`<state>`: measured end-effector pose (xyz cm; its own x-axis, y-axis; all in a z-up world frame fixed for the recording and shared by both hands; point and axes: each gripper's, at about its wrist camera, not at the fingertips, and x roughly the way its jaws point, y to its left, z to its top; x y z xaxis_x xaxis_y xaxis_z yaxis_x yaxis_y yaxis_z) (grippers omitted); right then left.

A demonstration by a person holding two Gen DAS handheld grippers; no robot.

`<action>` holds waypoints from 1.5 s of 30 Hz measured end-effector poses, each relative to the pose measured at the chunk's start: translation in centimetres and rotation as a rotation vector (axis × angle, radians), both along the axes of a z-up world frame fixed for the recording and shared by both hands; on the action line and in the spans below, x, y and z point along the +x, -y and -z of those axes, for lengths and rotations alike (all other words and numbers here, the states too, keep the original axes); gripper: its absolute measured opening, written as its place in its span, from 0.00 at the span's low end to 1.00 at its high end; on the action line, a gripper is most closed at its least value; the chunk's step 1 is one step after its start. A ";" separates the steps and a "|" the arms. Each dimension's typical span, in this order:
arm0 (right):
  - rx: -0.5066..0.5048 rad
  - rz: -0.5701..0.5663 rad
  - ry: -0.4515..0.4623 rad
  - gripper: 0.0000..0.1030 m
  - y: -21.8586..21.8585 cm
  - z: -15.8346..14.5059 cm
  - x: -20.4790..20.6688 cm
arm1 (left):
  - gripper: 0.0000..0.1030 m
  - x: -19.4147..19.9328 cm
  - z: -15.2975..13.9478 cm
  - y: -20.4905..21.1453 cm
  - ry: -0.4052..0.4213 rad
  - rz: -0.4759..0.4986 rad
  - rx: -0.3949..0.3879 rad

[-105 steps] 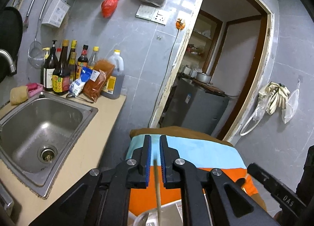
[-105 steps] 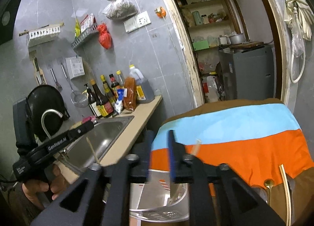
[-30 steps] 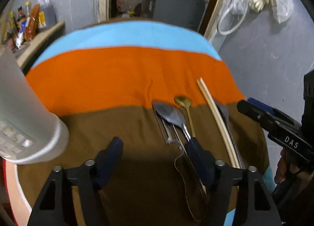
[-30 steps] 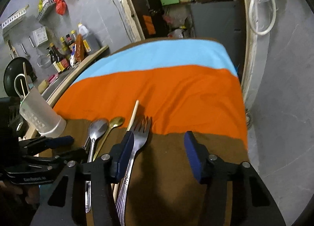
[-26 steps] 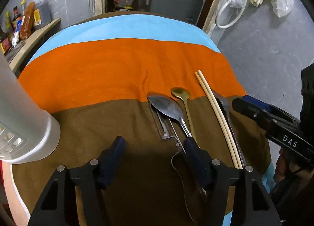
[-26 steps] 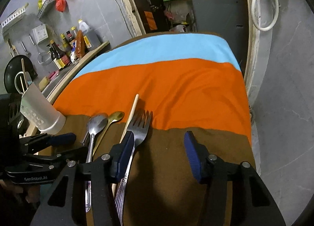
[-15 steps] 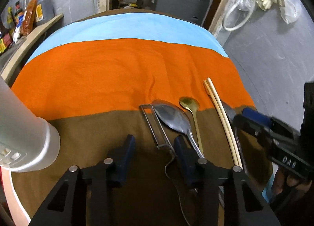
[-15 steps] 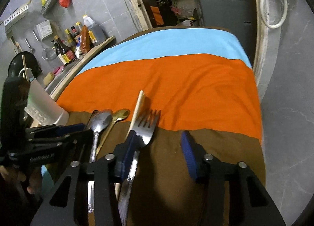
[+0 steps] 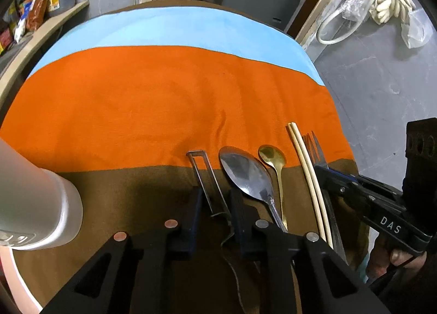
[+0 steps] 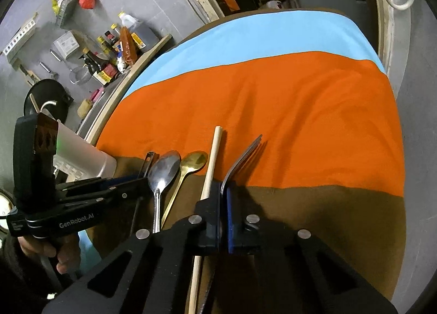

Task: Organize utensils
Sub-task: 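Grasp a metal fork with the right tool while the left tool grasps a wire-handled utensil, then carry both held utensils over the white caddy and open both tools to drop them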

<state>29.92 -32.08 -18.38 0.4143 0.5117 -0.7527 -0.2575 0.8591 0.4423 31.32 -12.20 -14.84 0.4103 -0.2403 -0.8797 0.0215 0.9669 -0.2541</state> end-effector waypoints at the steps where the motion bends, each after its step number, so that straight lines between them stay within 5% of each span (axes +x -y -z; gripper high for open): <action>1: 0.001 0.004 -0.003 0.04 0.0 0.0 -0.2 | 0.17 0.0 0.0 -0.1 -0.008 -0.001 -0.004; 7: 0.018 0.057 0.021 0.03 0.9 -0.8 -1.5 | 0.14 -1.2 -0.2 -0.8 0.002 -0.021 -0.056; 16: 0.077 0.139 0.211 0.03 1.6 -5.0 -4.9 | 0.13 -5.3 -3.2 -1.3 0.220 -0.020 -0.110; 27: 0.058 0.171 0.425 0.02 -1.1 -13.2 -7.3 | 0.12 -8.4 -10.3 -4.9 0.488 -0.043 -0.138; 36: 0.078 0.167 0.585 0.02 -6.6 -20.9 -9.4 | 0.12 -10.3 -16.0 -10.2 0.620 -0.086 -0.161; 45: 0.144 0.113 0.711 0.02 -15.2 -25.2 -9.3 | 0.12 -11.8 -20.0 -19.5 0.766 -0.224 -0.123</action>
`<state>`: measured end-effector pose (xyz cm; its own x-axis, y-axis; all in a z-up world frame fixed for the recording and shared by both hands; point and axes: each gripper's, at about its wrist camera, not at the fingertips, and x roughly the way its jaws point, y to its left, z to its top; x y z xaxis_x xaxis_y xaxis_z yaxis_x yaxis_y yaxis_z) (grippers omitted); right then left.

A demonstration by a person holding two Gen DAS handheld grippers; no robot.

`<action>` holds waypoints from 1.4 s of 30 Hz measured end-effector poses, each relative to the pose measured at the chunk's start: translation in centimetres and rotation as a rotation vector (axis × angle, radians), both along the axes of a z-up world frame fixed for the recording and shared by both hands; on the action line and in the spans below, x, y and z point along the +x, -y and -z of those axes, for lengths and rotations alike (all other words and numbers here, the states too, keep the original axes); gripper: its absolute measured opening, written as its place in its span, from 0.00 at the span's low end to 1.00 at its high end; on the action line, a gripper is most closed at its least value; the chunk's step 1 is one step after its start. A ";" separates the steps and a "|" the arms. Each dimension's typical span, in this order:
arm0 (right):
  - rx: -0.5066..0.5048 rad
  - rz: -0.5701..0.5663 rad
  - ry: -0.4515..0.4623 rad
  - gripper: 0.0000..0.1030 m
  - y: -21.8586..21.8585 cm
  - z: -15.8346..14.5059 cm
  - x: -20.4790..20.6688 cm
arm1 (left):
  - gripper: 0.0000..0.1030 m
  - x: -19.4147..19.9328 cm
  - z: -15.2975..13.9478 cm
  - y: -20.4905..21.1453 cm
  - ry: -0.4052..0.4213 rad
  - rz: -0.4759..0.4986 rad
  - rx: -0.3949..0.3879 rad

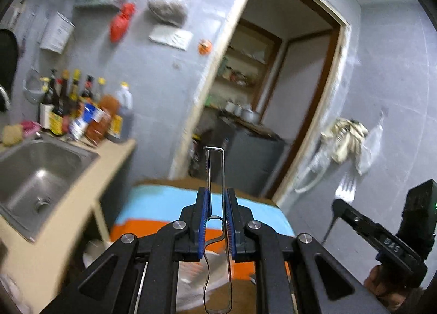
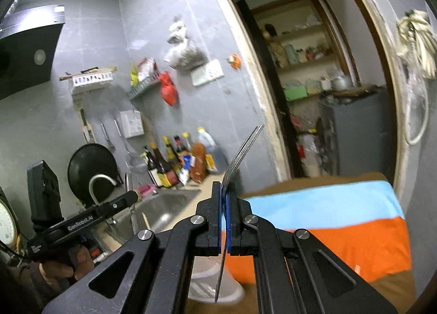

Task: Organize utensils
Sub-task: 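Carry both held utensils over the white caddy and open both tools to drop them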

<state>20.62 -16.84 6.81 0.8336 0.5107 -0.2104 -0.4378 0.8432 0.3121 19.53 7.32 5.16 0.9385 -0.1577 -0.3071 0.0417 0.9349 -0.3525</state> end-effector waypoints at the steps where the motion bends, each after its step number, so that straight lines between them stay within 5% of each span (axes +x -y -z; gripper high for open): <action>1: 0.006 -0.005 0.011 0.02 -0.9 -0.3 0.0 | 0.12 0.0 -0.2 -1.2 0.010 -0.020 0.004; 13: -0.054 0.041 0.060 0.02 -8.1 0.7 1.0 | 0.12 1.5 1.1 -8.3 0.036 -0.103 -0.041; 25: -0.151 0.101 -0.005 0.02 -10.0 5.9 2.1 | 0.12 3.3 5.4 -7.6 0.008 -0.045 0.016; 32: -0.155 0.107 -0.036 0.03 -9.7 6.6 2.4 | 0.12 3.4 6.2 -6.4 0.015 -0.003 0.071; 42: -0.159 0.103 -0.093 0.07 -9.7 7.3 2.7 | 0.13 3.1 6.7 -6.9 -0.030 0.014 0.053</action>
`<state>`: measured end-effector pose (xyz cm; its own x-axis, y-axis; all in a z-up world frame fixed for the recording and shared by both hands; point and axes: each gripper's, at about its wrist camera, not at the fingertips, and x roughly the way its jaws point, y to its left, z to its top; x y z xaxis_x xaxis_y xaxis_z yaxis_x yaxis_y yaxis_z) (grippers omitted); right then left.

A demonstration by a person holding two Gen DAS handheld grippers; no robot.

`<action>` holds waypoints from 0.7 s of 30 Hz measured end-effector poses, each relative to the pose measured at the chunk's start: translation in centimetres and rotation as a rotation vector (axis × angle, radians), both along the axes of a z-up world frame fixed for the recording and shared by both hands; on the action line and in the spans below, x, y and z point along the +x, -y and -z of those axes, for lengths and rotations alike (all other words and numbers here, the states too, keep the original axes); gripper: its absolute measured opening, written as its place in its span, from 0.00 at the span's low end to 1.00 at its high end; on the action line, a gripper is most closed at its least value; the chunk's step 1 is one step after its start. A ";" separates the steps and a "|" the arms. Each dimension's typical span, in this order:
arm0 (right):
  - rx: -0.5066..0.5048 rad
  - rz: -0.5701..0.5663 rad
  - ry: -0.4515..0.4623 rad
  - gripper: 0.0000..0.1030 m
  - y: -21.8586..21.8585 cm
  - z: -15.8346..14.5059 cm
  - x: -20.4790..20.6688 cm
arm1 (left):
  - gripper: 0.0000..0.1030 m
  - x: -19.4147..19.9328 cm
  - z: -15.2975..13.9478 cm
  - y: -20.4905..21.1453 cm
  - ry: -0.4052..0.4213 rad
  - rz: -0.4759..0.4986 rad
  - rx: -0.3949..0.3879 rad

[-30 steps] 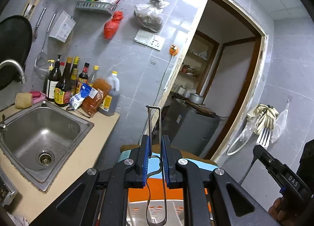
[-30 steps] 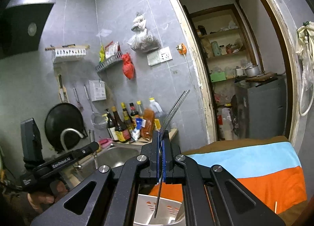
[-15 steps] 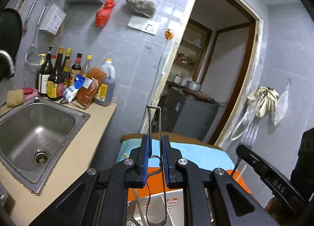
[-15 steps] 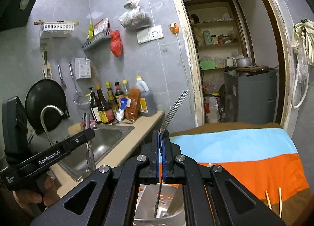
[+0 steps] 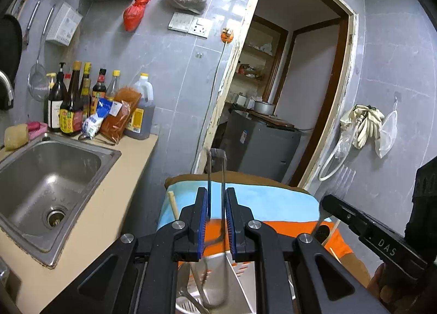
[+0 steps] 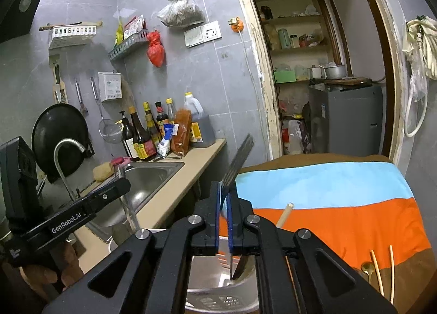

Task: Organize utensils
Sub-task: 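Carry both held utensils over the white caddy and open both tools to drop them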

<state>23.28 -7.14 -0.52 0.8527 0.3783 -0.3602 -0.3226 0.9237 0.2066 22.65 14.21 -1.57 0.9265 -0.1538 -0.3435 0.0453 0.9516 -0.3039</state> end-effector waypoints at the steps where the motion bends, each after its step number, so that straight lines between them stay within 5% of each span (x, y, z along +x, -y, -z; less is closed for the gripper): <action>1: 0.003 0.000 -0.004 0.11 0.1 0.0 -0.1 | 0.14 -0.1 0.0 -0.2 -0.006 -0.004 -0.005; 5: 0.027 -0.001 -0.002 0.34 0.7 -0.4 -0.6 | 0.29 -0.6 -0.5 -0.6 -0.009 -0.002 -0.020; 10: 0.037 0.012 0.039 0.40 1.5 -2.2 -1.3 | 0.42 -1.2 -1.7 -0.6 0.001 -0.011 -0.042; 12: 0.040 0.033 0.057 0.50 2.1 -3.0 -1.7 | 0.47 -1.5 -2.5 -0.2 0.005 -0.014 -0.031; 21: -0.018 0.180 0.164 0.90 6.9 -6.8 -4.4 | 0.93 -2.3 -6.0 2.7 0.053 -0.035 0.003</action>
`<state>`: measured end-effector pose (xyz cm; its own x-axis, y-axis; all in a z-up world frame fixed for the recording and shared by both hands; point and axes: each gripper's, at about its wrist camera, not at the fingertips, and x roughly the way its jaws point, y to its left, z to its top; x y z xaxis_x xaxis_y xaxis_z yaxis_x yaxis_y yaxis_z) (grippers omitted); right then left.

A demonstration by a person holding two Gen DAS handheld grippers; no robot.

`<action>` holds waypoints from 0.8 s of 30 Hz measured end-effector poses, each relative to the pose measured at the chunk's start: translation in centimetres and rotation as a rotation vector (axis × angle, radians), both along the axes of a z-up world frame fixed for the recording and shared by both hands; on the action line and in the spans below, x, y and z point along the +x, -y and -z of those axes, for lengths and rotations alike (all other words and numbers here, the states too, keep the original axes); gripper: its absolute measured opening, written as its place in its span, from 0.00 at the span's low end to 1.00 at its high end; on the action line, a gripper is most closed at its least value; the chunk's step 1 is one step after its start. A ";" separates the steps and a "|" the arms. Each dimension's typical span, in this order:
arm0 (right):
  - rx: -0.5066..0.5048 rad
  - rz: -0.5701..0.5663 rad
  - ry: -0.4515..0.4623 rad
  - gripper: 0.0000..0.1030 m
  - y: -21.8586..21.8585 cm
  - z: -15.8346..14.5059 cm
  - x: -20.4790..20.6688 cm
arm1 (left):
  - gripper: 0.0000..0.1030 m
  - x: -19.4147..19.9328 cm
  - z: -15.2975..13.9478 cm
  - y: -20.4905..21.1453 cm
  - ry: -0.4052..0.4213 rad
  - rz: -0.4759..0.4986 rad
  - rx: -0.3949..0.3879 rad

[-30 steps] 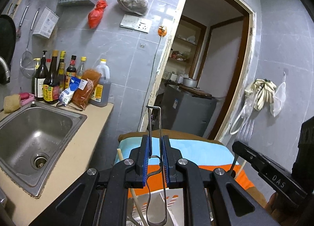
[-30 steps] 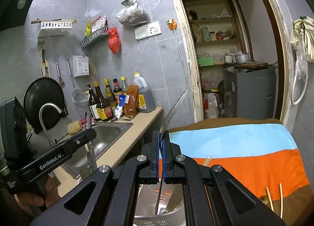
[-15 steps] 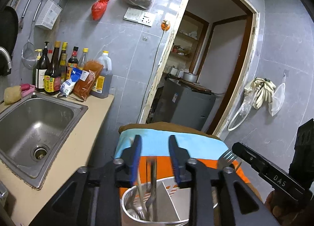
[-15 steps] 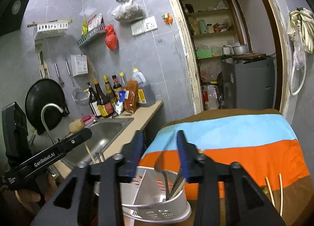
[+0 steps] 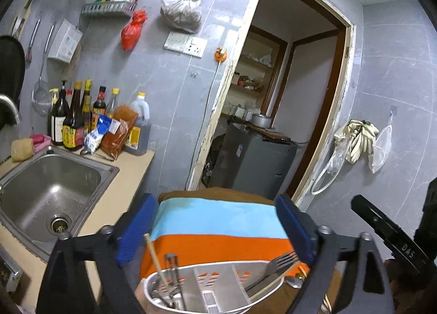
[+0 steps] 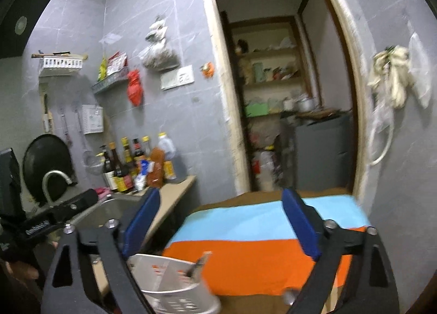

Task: Organize utensils
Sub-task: 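Move both open tools back down to the remaining utensils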

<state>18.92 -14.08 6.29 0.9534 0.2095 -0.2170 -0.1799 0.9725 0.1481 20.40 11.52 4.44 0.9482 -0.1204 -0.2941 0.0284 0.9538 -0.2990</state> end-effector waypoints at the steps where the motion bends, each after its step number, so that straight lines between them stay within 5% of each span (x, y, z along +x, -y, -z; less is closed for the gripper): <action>1: -0.014 0.021 0.012 0.91 0.7 -0.3 -0.4 | 0.97 -0.1 -0.2 0.5 0.004 -0.004 0.007; 12: -0.165 0.130 0.048 0.98 7.1 -2.6 -2.7 | 0.99 -0.7 -1.3 8.9 0.055 0.002 0.144; 24: -0.161 0.183 -0.041 0.98 15.8 -0.6 -1.6 | 0.99 -0.6 0.4 16.9 0.035 0.054 0.200</action>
<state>17.28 -29.88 6.90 0.9621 -0.0060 -0.2727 0.0039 1.0000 -0.0080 19.81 -5.38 4.08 0.9518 -0.1138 -0.2847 0.0881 0.9909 -0.1017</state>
